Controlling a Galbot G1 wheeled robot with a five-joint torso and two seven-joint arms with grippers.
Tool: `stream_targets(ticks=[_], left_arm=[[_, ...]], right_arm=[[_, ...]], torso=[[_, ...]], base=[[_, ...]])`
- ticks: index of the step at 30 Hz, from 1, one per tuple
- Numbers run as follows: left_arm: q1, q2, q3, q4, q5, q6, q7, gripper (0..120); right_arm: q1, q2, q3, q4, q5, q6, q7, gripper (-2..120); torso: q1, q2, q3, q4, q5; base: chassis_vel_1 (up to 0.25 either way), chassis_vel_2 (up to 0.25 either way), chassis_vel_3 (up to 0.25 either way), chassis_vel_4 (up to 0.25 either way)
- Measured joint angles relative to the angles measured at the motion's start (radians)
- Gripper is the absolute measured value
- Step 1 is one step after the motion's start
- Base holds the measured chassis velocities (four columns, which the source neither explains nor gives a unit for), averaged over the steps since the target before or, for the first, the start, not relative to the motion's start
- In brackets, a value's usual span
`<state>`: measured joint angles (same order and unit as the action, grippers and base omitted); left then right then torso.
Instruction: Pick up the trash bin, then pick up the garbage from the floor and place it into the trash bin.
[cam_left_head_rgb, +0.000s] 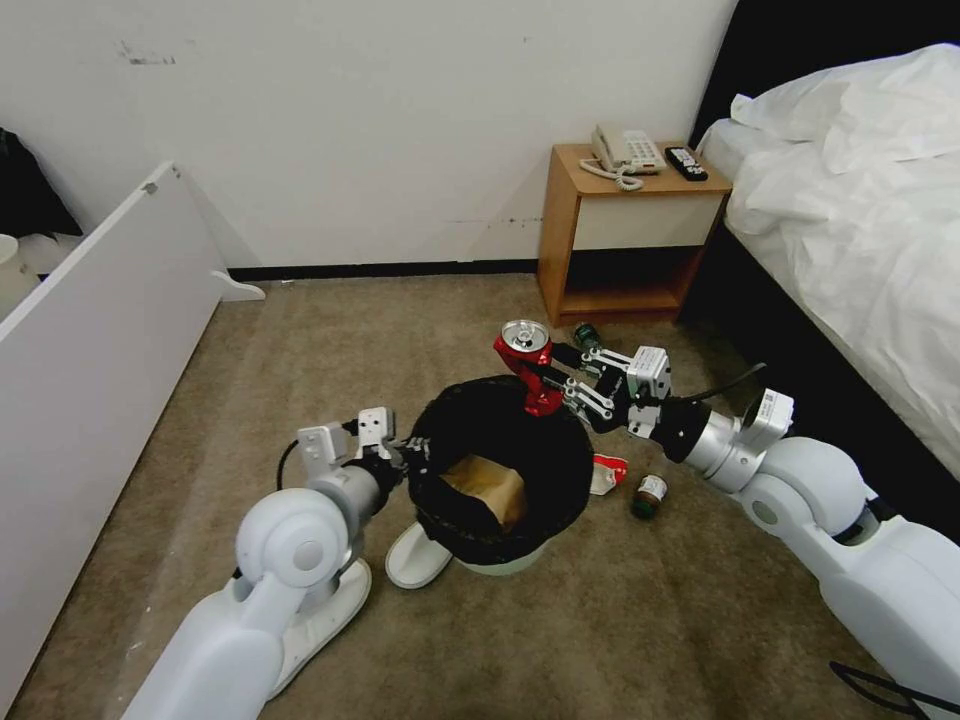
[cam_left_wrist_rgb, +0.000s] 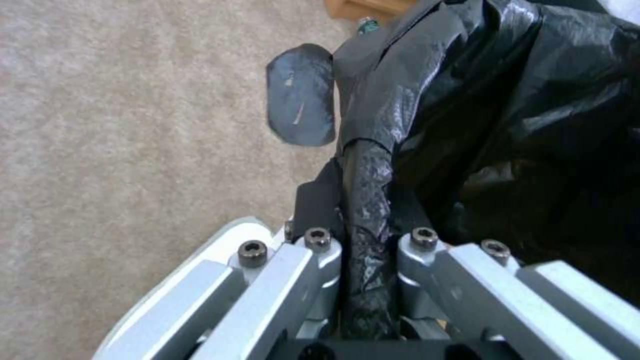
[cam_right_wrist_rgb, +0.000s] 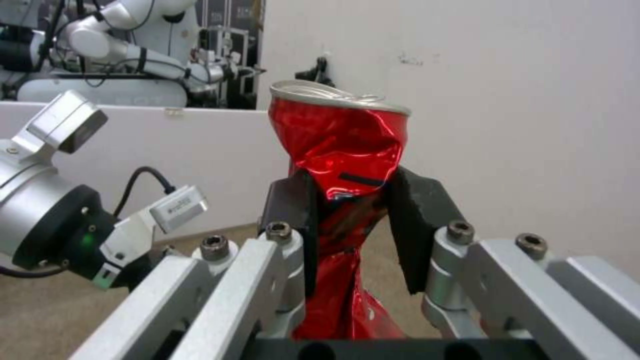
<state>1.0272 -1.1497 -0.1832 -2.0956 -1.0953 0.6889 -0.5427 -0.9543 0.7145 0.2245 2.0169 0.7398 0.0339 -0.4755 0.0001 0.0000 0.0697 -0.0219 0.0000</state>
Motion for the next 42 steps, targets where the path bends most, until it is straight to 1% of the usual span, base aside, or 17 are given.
stream_targets(ticks=[6, 16, 18, 19, 21, 22, 23, 25, 27, 28, 30, 31, 32, 33, 34, 36, 42], left_arm=[[-0.024, 0.000, 0.017, 0.020, -0.015, -0.015, 0.026, 4], [-0.031, -0.004, 0.018, 0.028, -0.019, -0.020, 0.038, 4], [-0.028, -0.007, 0.017, 0.028, -0.015, -0.020, 0.039, 4], [-0.028, -0.007, 0.017, 0.028, -0.015, -0.020, 0.039, 4], [-0.025, -0.008, 0.014, 0.028, -0.012, -0.021, 0.039, 4], [-0.025, -0.008, 0.014, 0.028, -0.012, -0.021, 0.039, 4], [-0.023, -0.008, 0.011, 0.028, -0.010, -0.021, 0.040, 4], [-0.022, -0.008, 0.010, 0.028, -0.009, -0.021, 0.040, 4], [-0.019, -0.010, 0.007, 0.026, -0.004, -0.021, 0.040, 4], [-0.019, -0.010, 0.007, 0.026, -0.004, -0.021, 0.040, 4], [-0.014, -0.011, 0.003, 0.023, 0.003, -0.022, 0.040, 4], [-0.014, -0.011, 0.003, 0.023, 0.003, -0.022, 0.040, 4], [-0.012, -0.012, 0.002, 0.023, 0.006, -0.022, 0.040, 4], [-0.007, -0.016, -0.003, 0.020, 0.013, -0.023, 0.039, 4], [-0.007, -0.016, -0.003, 0.020, 0.013, -0.023, 0.039, 4], [0.000, -0.020, -0.007, 0.018, 0.019, -0.026, 0.039, 4], [0.003, -0.022, -0.008, 0.017, 0.029, -0.027, 0.039, 4]], right_arm=[[-0.013, -0.024, -0.013, -0.002, 0.001, -0.003, -0.002, 22], [-0.034, -0.075, -0.042, -0.002, -0.006, -0.019, 0.016, 22], [-0.036, -0.077, -0.043, -0.004, -0.009, -0.019, 0.027, 32], [-0.036, -0.077, -0.043, -0.004, -0.009, -0.019, 0.027, 32], [-0.036, -0.077, -0.043, -0.003, -0.010, -0.015, 0.034, 43], [-0.036, -0.077, -0.043, -0.003, -0.010, -0.015, 0.034, 43], [-0.036, -0.077, -0.043, -0.002, -0.010, -0.012, 0.035, 50], [-0.036, -0.077, -0.042, -0.001, -0.010, -0.011, 0.036, 53], [-0.036, -0.077, -0.039, 0.002, -0.010, -0.010, 0.042, 65], [-0.036, -0.077, -0.039, 0.002, -0.010, -0.010, 0.042, 65], [-0.036, -0.079, -0.034, 0.007, -0.010, -0.009, 0.045, 75], [-0.036, -0.079, -0.034, 0.007, -0.010, -0.009, 0.045, 75], [-0.036, -0.080, -0.032, 0.009, -0.010, -0.008, 0.047, 79], [-0.036, -0.082, -0.026, 0.015, -0.009, -0.008, 0.052, 86], [-0.036, -0.082, -0.026, 0.015, -0.009, -0.008, 0.052, 86], [-0.035, -0.083, -0.015, 0.026, -0.005, -0.008, 0.060, 96], [-0.032, -0.083, -0.006, 0.035, -0.001, -0.008, 0.064, 99]], torso=[[0.000, 0.000, 0.000, 0.0001, 0.0000], [0.000, 0.000, 0.000, 0.0000, 0.0000], [0.000, 0.000, 0.000, 0.0001, 0.0000], [0.000, 0.000, 0.000, 0.0001, 0.0000], [0.000, 0.000, 0.000, 0.0002, 0.0000], [0.000, 0.000, 0.000, 0.0002, 0.0000], [0.000, 0.000, 0.000, 0.0002, 0.0000], [0.000, 0.000, 0.000, 0.0001, 0.0000], [0.000, 0.000, 0.000, 0.0001, 0.0000], [0.000, 0.000, 0.000, 0.0001, 0.0000], [0.000, 0.000, 0.000, 0.0001, 0.0000], [0.000, 0.000, 0.000, 0.0001, 0.0000], [0.000, 0.000, 0.000, 0.0001, 0.0000], [0.000, 0.000, 0.000, 0.0000, 0.0000], [0.000, 0.000, 0.000, 0.0000, 0.0000], [0.000, 0.000, 0.000, 0.0001, 0.0000], [0.000, 0.000, 0.000, 0.0001, 0.0000]], base=[[0.000, 0.000, 0.000, 0.000], [0.000, 0.000, 0.000, 0.000], [0.000, 0.000, 0.000, 0.000], [0.000, 0.000, 0.000, 0.000], [0.000, 0.000, 0.000, 0.000], [0.000, 0.000, 0.000, 0.000], [0.000, 0.000, 0.000, 0.000], [0.000, 0.000, 0.000, 0.000], [0.000, 0.000, 0.000, 0.000], [0.000, 0.000, 0.000, 0.000], [0.000, 0.000, 0.000, 0.000], [0.000, 0.000, 0.000, 0.000], [0.000, 0.000, 0.000, 0.000], [0.000, 0.000, 0.000, 0.000], [0.000, 0.000, 0.000, 0.000], [0.000, 0.000, 0.000, 0.000], [0.000, 0.000, 0.000, 0.000]])
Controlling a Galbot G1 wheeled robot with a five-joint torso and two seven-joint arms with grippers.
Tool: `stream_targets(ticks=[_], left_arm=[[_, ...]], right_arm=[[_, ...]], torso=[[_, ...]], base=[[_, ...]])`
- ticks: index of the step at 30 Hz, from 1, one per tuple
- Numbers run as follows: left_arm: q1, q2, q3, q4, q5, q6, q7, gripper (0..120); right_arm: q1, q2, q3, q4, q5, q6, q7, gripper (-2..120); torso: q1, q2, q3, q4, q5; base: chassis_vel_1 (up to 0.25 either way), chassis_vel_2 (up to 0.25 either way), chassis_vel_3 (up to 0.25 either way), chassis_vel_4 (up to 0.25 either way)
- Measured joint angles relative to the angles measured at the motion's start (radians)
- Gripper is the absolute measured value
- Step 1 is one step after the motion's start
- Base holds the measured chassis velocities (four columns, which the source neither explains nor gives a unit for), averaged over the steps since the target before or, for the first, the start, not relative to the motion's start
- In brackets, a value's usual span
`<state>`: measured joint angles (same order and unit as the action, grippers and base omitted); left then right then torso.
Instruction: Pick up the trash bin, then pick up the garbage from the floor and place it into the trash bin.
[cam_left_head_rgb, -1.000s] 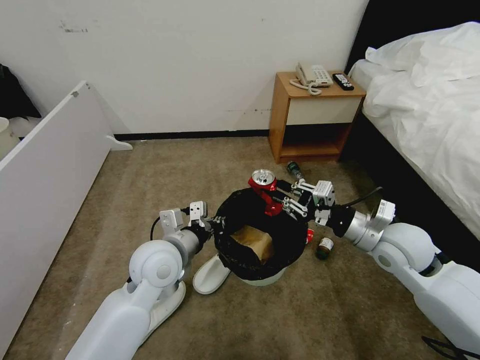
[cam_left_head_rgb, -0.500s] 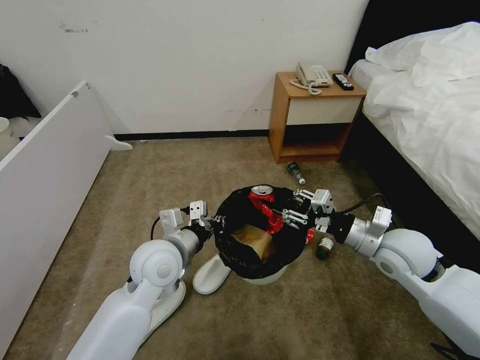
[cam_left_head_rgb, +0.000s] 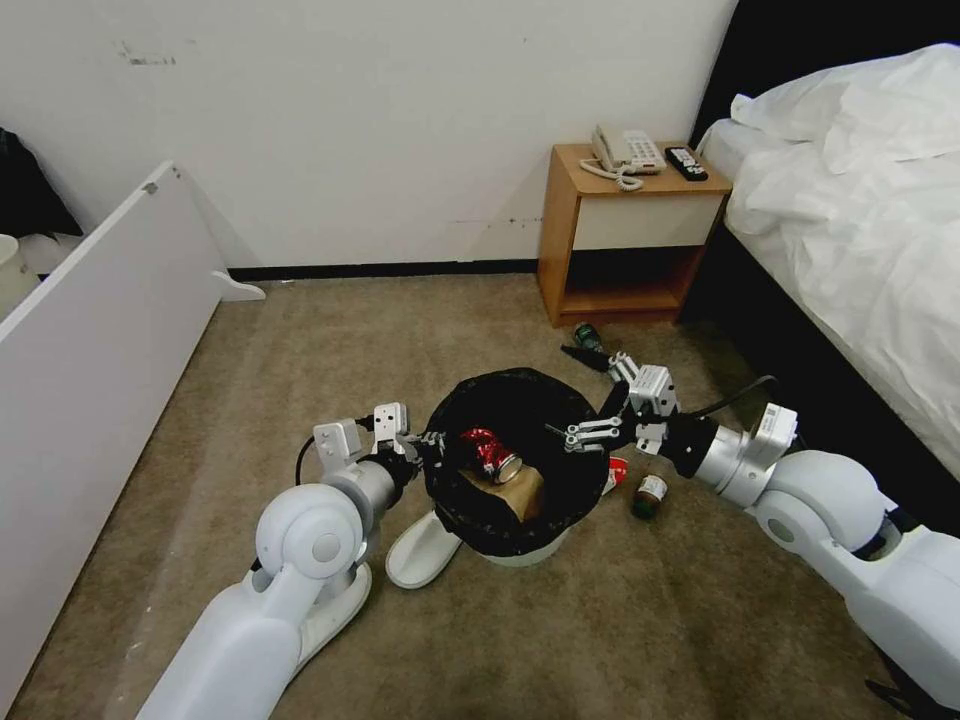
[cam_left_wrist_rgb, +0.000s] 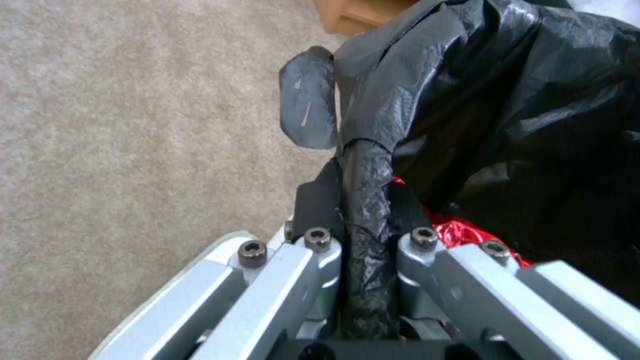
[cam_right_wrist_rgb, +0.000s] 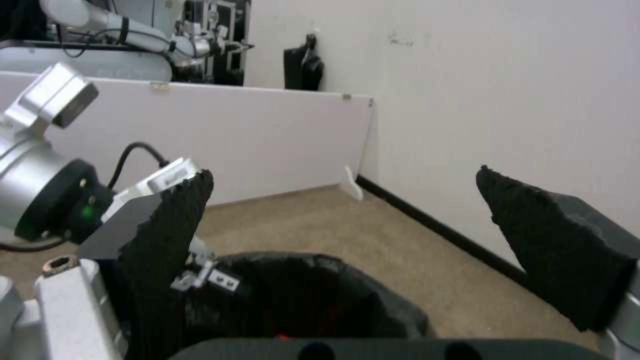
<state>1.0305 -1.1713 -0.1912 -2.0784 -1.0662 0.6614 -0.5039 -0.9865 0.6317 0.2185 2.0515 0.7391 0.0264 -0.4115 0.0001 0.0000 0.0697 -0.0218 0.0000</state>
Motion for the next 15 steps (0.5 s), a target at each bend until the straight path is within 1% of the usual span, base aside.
stream_targets(ticks=[4, 6, 11, 15], left_arm=[[0.014, -0.007, -0.017, 0.000, 0.022, -0.004, -0.001, 4], [0.024, -0.011, -0.035, -0.005, 0.024, -0.006, -0.007, 4], [0.028, -0.016, -0.047, -0.011, 0.024, -0.007, -0.016, 4], [0.037, -0.021, -0.072, -0.025, 0.052, -0.017, -0.022, 4]], right_arm=[[0.004, 0.009, 0.045, 0.028, 0.015, 0.002, 0.015, 100], [0.024, 0.022, 0.090, 0.043, 0.033, 0.002, 0.019, 100], [0.049, 0.035, 0.130, 0.048, 0.055, 0.002, 0.029, 100], [0.054, 0.047, 0.180, 0.051, 0.060, -0.002, 0.079, 100]], torso=[[0.000, 0.000, 0.000, -0.0001, 0.0000], [0.000, 0.000, 0.000, 0.0002, -0.0001], [0.000, 0.000, 0.000, 0.0000, -0.0001], [0.000, 0.000, 0.000, 0.0001, -0.0001]], base=[[0.000, 0.000, 0.000, 0.000], [0.000, 0.000, 0.000, 0.000], [0.000, 0.000, 0.000, 0.000], [0.000, 0.000, 0.000, 0.000]])
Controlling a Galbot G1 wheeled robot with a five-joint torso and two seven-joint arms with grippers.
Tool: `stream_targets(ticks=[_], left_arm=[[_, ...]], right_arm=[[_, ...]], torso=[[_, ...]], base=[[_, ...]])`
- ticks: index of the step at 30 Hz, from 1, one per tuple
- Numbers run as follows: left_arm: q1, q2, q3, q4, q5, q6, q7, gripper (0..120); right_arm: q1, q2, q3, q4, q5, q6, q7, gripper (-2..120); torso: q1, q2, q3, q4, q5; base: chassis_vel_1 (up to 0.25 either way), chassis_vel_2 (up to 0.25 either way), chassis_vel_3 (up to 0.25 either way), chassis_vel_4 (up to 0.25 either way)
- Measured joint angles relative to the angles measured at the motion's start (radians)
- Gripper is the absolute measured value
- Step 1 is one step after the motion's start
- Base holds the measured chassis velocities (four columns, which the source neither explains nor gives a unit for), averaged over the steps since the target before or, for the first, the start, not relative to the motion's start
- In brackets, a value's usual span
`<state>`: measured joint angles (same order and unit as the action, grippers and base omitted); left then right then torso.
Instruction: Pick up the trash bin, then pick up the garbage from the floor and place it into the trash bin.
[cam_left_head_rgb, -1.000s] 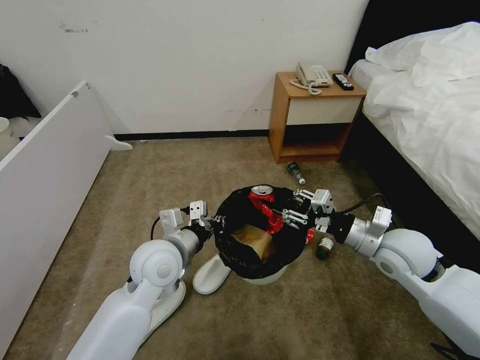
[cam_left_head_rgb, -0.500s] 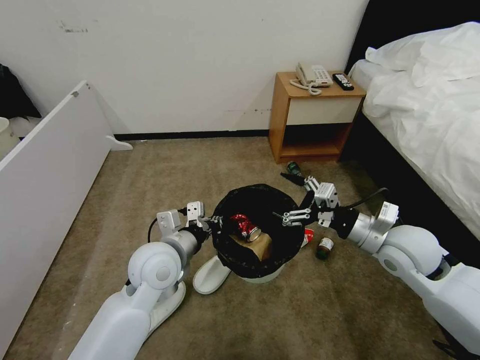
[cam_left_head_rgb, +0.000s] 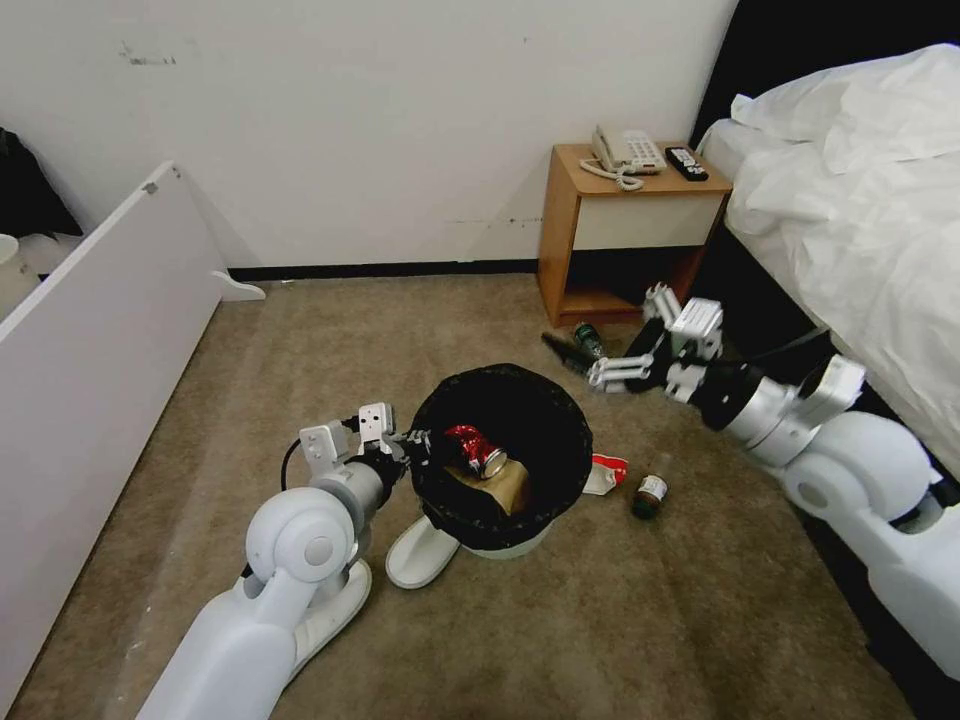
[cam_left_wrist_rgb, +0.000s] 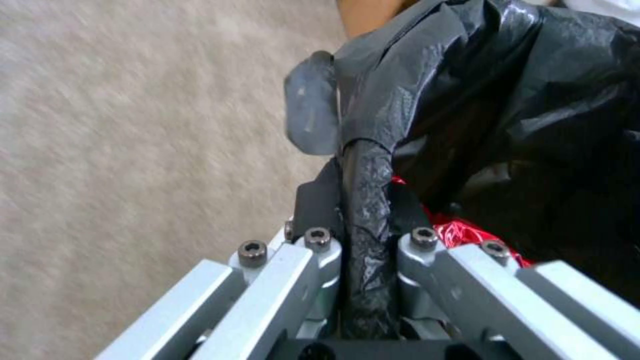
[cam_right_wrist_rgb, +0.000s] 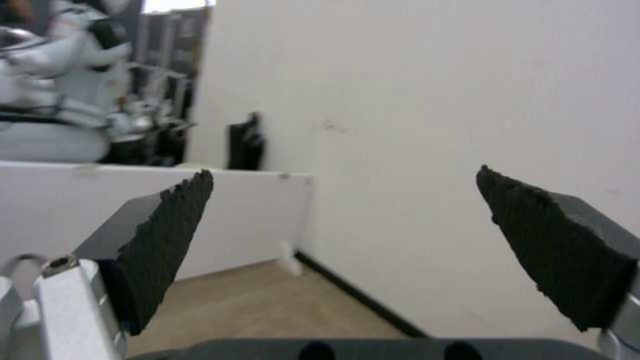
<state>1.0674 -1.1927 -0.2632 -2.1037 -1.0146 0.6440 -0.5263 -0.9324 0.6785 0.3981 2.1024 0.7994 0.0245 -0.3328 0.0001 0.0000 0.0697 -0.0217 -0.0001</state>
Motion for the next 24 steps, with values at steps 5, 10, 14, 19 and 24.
stream_targets(ticks=[5, 10, 14, 19, 24], left_arm=[[0.008, -0.005, -0.051, -0.032, 0.067, -0.016, -0.003, 4], [0.010, -0.005, -0.081, -0.053, 0.102, -0.025, -0.003, 4], [0.016, -0.003, -0.094, -0.071, 0.123, -0.032, -0.010, 4], [0.024, -0.002, -0.099, -0.077, 0.133, -0.037, -0.014, 4], [0.029, 0.000, -0.104, -0.089, 0.133, -0.041, -0.024, 4]], right_arm=[[-0.027, 0.020, 0.054, 0.015, -0.038, -0.118, 0.212, 100], [-0.048, 0.030, 0.062, 0.033, -0.031, -0.228, 0.384, 100], [-0.077, 0.051, 0.055, 0.067, 0.013, -0.395, 0.573, 100], [-0.094, 0.067, 0.037, 0.077, 0.031, -0.477, 0.687, 100], [-0.113, 0.085, 0.015, 0.077, 0.050, -0.544, 0.784, 100]], torso=[[0.000, 0.000, 0.000, 0.0000, 0.0001], [0.000, 0.000, 0.000, -0.0001, 0.0001], [0.000, 0.000, 0.000, -0.0002, 0.0000], [0.000, 0.000, 0.000, 0.0000, 0.0001], [0.000, 0.000, 0.000, -0.0001, 0.0001]], base=[[0.000, 0.000, 0.000, 0.000], [0.000, 0.000, 0.000, 0.000], [0.000, 0.000, 0.000, 0.000], [0.000, 0.000, 0.000, 0.000], [0.000, 0.000, 0.000, 0.000]])
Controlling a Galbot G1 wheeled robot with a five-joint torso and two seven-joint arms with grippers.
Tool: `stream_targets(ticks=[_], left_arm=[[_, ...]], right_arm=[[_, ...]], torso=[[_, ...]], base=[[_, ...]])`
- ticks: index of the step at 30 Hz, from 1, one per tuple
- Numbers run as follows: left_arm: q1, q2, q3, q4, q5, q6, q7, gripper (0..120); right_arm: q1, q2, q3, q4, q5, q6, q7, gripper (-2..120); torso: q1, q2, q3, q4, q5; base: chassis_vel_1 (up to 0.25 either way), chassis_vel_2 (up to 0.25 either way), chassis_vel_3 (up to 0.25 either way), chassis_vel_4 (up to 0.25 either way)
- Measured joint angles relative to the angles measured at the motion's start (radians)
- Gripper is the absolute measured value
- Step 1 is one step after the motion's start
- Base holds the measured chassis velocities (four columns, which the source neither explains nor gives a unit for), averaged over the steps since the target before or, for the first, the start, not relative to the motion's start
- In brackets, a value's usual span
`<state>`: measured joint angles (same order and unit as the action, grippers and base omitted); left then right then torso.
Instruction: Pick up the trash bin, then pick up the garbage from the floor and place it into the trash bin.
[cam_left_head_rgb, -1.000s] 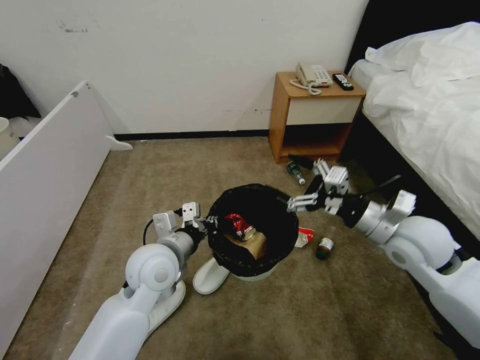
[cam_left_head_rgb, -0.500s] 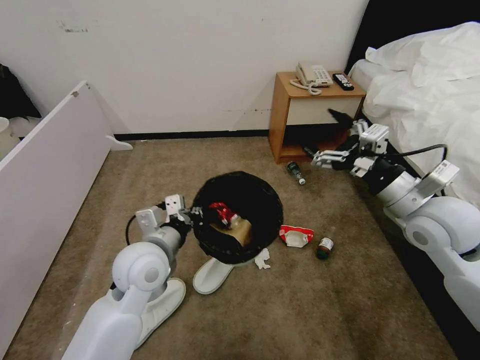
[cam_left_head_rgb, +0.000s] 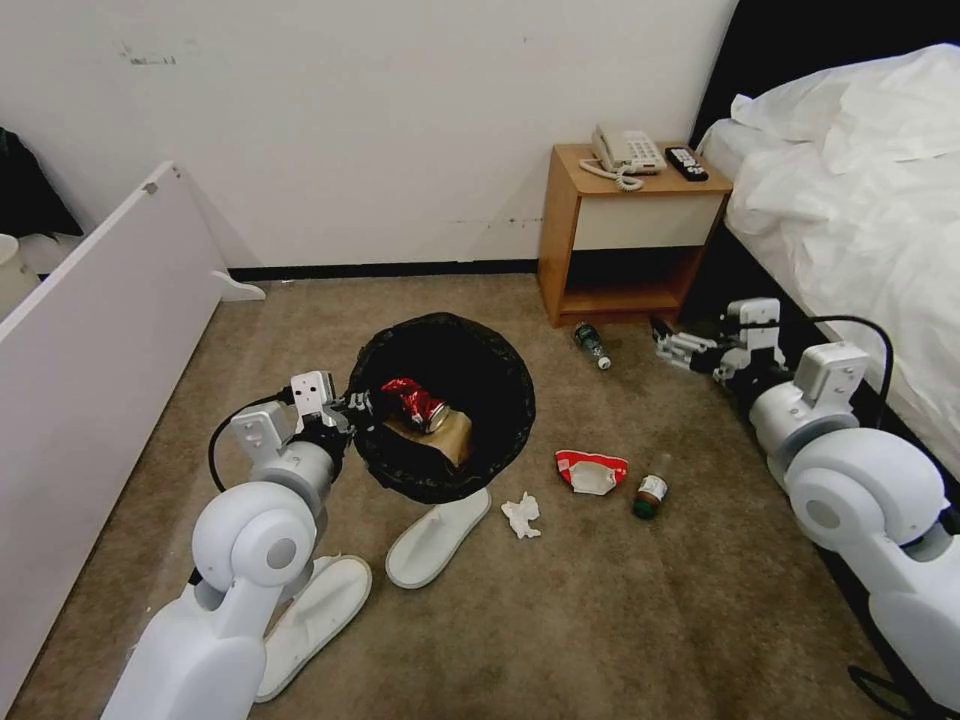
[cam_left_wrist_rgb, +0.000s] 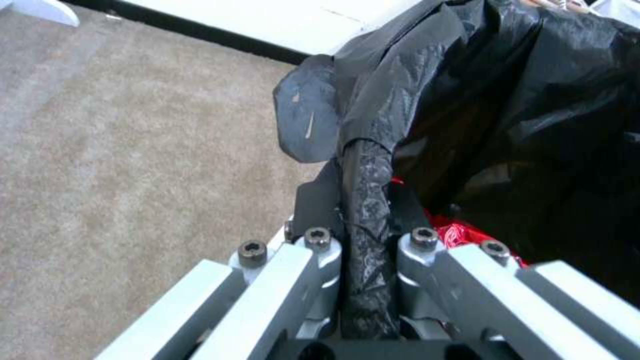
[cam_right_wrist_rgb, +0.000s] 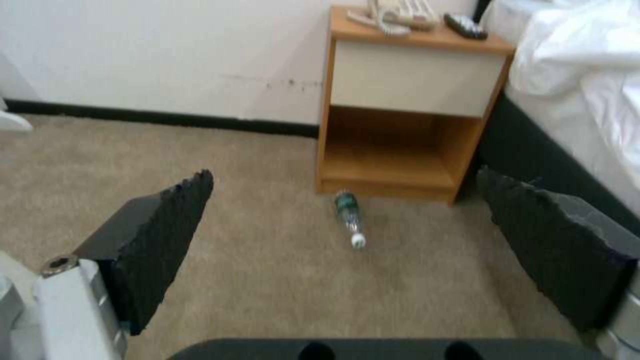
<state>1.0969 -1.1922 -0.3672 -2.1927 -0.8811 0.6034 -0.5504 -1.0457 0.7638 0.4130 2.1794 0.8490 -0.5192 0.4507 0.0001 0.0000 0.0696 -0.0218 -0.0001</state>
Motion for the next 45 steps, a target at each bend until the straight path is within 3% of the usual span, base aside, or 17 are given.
stream_targets(ticks=[20, 45], left_arm=[[-0.011, -0.001, 0.002, -0.004, -0.018, -0.036, -0.061, 4], [-0.019, -0.009, 0.004, 0.001, -0.030, -0.048, -0.066, 4]], right_arm=[[0.015, 0.018, -0.023, -0.020, -0.018, 0.012, -0.023, 100], [0.027, 0.022, -0.030, -0.031, -0.020, 0.019, -0.034, 100]], torso=[[0.000, 0.000, 0.000, 0.0002, 0.0000], [0.000, 0.000, 0.000, 0.0000, 0.0000]], base=[[0.000, 0.000, 0.000, 0.000], [0.000, 0.000, 0.000, 0.000]])
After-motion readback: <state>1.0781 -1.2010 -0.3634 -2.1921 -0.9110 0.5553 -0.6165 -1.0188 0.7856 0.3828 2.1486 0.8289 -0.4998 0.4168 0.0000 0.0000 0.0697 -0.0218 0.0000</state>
